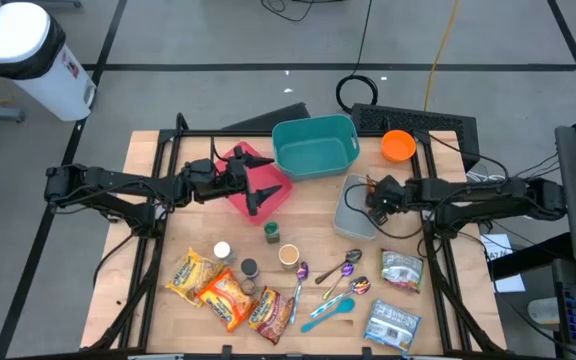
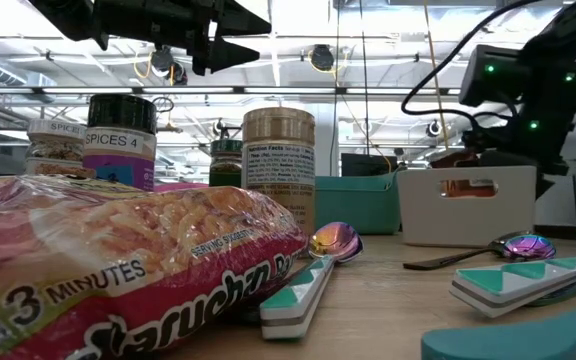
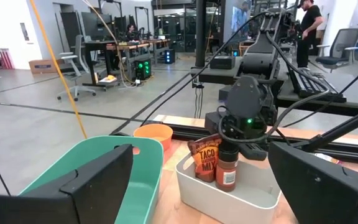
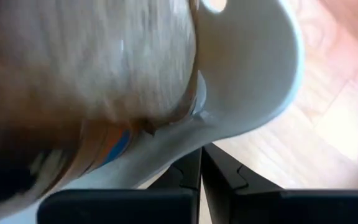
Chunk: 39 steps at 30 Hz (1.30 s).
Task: Pick & Place Food Item
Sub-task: Put the green spice bottle into the gray bin
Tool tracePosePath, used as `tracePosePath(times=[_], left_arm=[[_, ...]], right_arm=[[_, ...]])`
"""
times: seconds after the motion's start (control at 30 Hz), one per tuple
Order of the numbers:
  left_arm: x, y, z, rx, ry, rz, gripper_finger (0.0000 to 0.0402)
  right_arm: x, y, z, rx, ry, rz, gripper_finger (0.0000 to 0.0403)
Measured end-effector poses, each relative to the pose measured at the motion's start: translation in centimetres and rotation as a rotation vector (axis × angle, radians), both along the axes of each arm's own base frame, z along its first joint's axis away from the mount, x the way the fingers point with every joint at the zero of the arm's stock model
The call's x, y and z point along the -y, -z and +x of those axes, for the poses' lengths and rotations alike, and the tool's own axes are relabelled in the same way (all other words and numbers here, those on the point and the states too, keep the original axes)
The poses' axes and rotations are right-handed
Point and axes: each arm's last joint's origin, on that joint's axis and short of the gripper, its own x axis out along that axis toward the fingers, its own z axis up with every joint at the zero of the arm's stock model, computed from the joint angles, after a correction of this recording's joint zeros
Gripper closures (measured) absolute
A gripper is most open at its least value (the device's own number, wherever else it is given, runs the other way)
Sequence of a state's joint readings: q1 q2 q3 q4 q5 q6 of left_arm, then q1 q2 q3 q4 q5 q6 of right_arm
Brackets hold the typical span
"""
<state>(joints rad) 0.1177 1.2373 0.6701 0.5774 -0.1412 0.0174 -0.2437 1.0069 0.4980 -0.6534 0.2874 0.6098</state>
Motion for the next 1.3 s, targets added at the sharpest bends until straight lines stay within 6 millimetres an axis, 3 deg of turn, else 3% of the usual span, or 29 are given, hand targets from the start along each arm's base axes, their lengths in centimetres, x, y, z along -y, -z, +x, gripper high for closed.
tracePosePath(times=[0.23,0.57,0.97,1.3], left_arm=[[0.0,0.0,0.0,0.000,0.000,0.000,0.0032],[0.0,0.1,0.0,-0.007,0.000,-0.001,0.0017],[0.0,0.1,0.0,-0.013,0.000,-0.001,0.0032],[0.0,0.2,0.0,-0.019,0.000,-0.004,0.0018]], right_arm=[[0.9,-0.2,0.4,0.043,-0.010,-0.036,0.0402],[1.9,-0.5,0.5,0.065,-0.008,-0.077,0.0402],[1.5,-0.9,-0.9,0.016,-0.034,-0.065,0.0402],[0.0,-4.5,-1.8,0.178,-0.037,-0.084,0.0403]])
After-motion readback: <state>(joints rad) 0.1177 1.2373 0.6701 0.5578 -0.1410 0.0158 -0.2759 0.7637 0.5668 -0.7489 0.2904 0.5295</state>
